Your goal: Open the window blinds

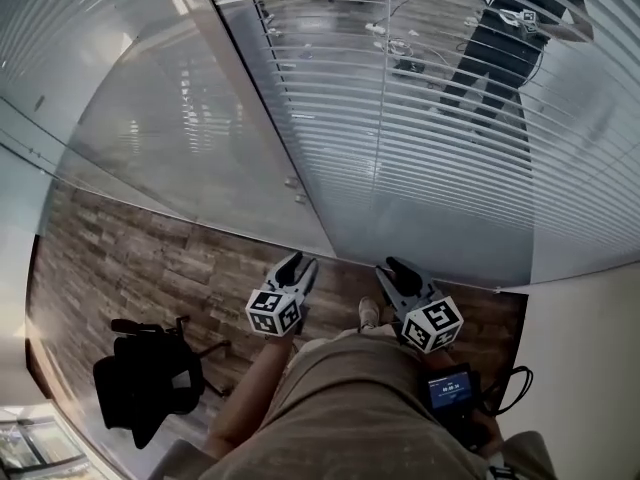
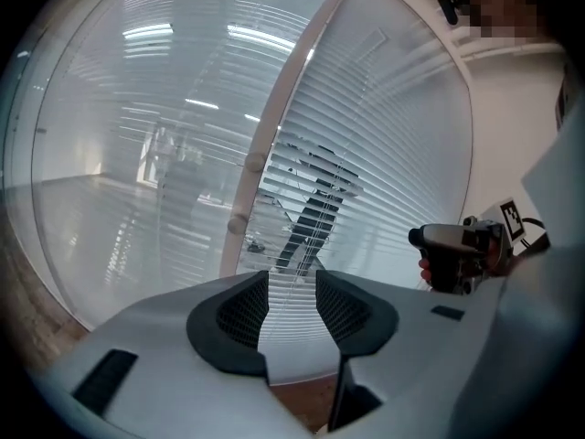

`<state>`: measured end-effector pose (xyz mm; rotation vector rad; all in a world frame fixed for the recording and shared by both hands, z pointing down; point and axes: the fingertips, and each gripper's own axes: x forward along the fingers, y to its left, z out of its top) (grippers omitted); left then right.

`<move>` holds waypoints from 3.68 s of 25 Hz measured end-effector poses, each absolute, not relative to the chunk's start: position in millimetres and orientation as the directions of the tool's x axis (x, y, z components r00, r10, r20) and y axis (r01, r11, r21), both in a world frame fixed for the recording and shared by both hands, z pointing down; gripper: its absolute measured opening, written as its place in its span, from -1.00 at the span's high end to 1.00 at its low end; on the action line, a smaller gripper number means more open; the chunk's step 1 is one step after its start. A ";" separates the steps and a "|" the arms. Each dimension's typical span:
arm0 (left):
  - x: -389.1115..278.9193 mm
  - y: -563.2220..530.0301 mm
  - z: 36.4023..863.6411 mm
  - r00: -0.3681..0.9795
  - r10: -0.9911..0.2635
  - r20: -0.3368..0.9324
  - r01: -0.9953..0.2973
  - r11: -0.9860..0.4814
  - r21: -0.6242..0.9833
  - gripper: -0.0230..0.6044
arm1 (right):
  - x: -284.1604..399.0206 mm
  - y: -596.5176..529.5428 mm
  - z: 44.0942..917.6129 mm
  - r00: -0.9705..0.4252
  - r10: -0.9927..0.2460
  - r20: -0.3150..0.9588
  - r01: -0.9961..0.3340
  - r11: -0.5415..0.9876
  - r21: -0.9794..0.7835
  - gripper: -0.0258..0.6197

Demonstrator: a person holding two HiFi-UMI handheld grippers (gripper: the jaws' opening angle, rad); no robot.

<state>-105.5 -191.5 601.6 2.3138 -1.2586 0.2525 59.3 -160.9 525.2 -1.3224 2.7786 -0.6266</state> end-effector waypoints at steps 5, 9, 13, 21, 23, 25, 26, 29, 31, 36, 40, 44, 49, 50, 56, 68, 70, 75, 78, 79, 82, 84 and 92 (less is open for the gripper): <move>-122.4 -173.3 591.8 0.566 -0.731 0.381 -0.821 -0.462 0.334 0.41 | 43.9 -144.1 514.6 -0.634 -0.756 0.166 -0.754 0.556 -0.349 0.53; -139.8 -143.3 612.8 0.592 -0.712 0.378 -0.805 -0.496 0.325 0.41 | 20.5 -113.7 536.3 -0.623 -0.765 0.161 -0.762 0.547 -0.346 0.53; -134.3 -129.6 599.6 0.619 -0.691 0.374 -0.785 -0.523 0.331 0.41 | 20.1 -98.7 527.0 -0.618 -0.766 0.174 -0.765 0.535 -0.359 0.53; -145.1 -75.2 587.8 0.654 -0.663 0.365 -0.756 -0.561 0.337 0.41 | 3.0 -40.8 517.2 -0.596 -0.783 0.180 -0.781 0.512 -0.358 0.53; -148.9 -57.8 588.2 0.660 -0.659 0.361 -0.751 -0.565 0.342 0.41 | -4.6 -20.8 519.2 -0.594 -0.784 0.180 -0.781 0.509 -0.361 0.53; -155.4 -37.2 589.0 0.664 -0.658 0.355 -0.747 -0.568 0.346 0.41 | -15.5 2.4 522.3 -0.596 -0.781 0.184 -0.781 0.511 -0.360 0.53; -159.5 -26.1 589.6 0.666 -0.658 0.351 -0.745 -0.569 0.347 0.41 | -21.6 14.4 524.0 -0.598 -0.780 0.185 -0.780 0.513 -0.358 0.53; -171.4 6.1 591.6 0.671 -0.660 0.339 -0.741 -0.576 0.346 0.41 | -38.3 48.5 529.8 -0.601 -0.777 0.187 -0.779 0.517 -0.354 0.53; -178.7 24.9 592.8 0.674 -0.659 0.334 -0.738 -0.580 0.344 0.41 | -48.0 67.8 534.7 -0.605 -0.773 0.191 -0.777 0.520 -0.355 0.53; -203.5 70.0 599.7 0.663 -0.672 0.329 -0.747 -0.562 0.355 0.41 | -65.6 110.7 542.8 -0.612 -0.764 0.204 -0.775 0.528 -0.349 0.53; -213.4 95.5 602.3 0.656 -0.683 0.320 -0.751 -0.552 0.363 0.41 | -74.1 136.0 542.1 -0.620 -0.757 0.209 -0.772 0.539 -0.338 0.53; -214.8 112.6 602.7 0.653 -0.691 0.310 -0.752 -0.545 0.371 0.41 | -77.4 152.0 543.4 -0.630 -0.744 0.223 -0.766 0.550 -0.332 0.53; -221.0 128.4 596.7 0.639 -0.706 0.305 -0.762 -0.527 0.377 0.41 | -82.4 165.4 536.0 -0.645 -0.733 0.217 -0.756 0.567 -0.328 0.53; -221.1 131.3 595.1 0.636 -0.708 0.306 -0.764 -0.523 0.377 0.41 | -82.6 168.2 533.8 -0.647 -0.731 0.216 -0.753 0.570 -0.328 0.53; -198.0 154.3 593.2 0.646 -0.695 0.315 -0.757 -0.533 0.378 0.41 | -58.2 195.8 527.5 -0.635 -0.743 0.212 -0.762 0.557 -0.331 0.53; -90.0 259.1 597.7 0.679 -0.641 0.357 -0.733 -0.571 0.368 0.41 | 52.4 300.7 533.4 -0.591 -0.775 0.222 -0.786 0.491 -0.376 0.53; -69.7 280.7 593.3 0.677 -0.643 0.358 -0.736 -0.574 0.359 0.41 | 69.6 321.8 529.1 -0.602 -0.768 0.219 -0.780 0.506 -0.369 0.53; -31.5 347.7 598.5 0.667 -0.651 0.362 -0.745 -0.563 0.358 0.41 | 110.1 388.8 540.2 -0.609 -0.758 0.232 -0.776 0.509 -0.373 0.53; -9.9 390.6 607.2 0.668 -0.651 0.361 -0.744 -0.563 0.360 0.41 | 130.5 427.3 546.0 -0.609 -0.758 0.232 -0.778 0.515 -0.359 0.53; -2.5 405.3 610.2 0.668 -0.649 0.364 -0.743 -0.564 0.360 0.41 | 137.2 440.2 547.8 -0.609 -0.758 0.233 -0.779 0.517 -0.355 0.53; 13.6 448.8 618.3 0.669 -0.642 0.375 -0.743 -0.558 0.369 0.41 | 152.3 479.6 552.4 -0.613 -0.753 0.240 -0.777 0.518 -0.359 0.53; 21.6 476.8 621.9 0.667 -0.638 0.385 -0.745 -0.553 0.374 0.41 | 161.7 504.3 554.2 -0.614 -0.749 0.247 -0.776 0.516 -0.363 0.53; 36.4 557.8 622.3 0.649 -0.653 0.389 -0.759 -0.532 0.375 0.41 | 180.2 575.2 559.1 -0.618 -0.747 0.244 -0.770 0.513 -0.380 0.53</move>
